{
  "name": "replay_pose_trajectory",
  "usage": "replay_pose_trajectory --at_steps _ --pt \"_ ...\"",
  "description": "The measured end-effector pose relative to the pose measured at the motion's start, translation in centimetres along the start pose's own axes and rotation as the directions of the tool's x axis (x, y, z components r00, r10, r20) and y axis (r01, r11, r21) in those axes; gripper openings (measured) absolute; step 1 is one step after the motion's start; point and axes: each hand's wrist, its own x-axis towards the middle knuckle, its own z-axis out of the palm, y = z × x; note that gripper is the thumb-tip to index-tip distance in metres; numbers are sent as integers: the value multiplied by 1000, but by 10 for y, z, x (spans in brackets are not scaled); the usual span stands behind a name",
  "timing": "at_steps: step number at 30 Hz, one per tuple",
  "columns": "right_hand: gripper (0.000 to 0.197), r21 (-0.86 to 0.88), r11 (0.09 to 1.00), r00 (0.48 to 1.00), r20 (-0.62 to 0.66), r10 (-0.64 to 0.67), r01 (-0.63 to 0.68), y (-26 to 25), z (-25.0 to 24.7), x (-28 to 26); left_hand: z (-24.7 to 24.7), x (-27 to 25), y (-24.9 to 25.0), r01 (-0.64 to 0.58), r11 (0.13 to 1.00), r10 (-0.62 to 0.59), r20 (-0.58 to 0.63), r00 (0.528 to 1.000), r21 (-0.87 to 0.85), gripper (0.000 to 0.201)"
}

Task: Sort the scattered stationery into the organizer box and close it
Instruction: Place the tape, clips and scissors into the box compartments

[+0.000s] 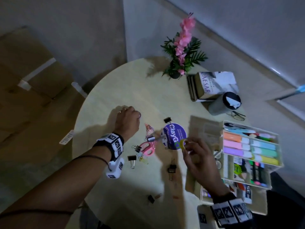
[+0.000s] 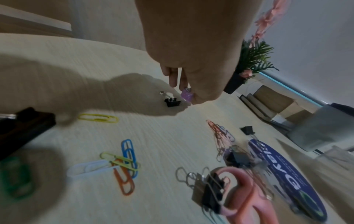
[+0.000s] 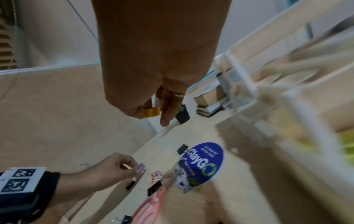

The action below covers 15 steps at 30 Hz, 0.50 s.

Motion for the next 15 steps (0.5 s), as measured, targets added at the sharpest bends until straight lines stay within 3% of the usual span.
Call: replay_pose_trajectory --at_steps 8,15 --pt "20 -162 978 991 -9 135 -134 35 -61 -95 -7 -19 59 -210 971 203 -68 977 -113 2" --pt "22 -306 952 999 35 18 -7 73 -83 -100 -23 -61 144 -380 877 383 -51 923 -295 8"
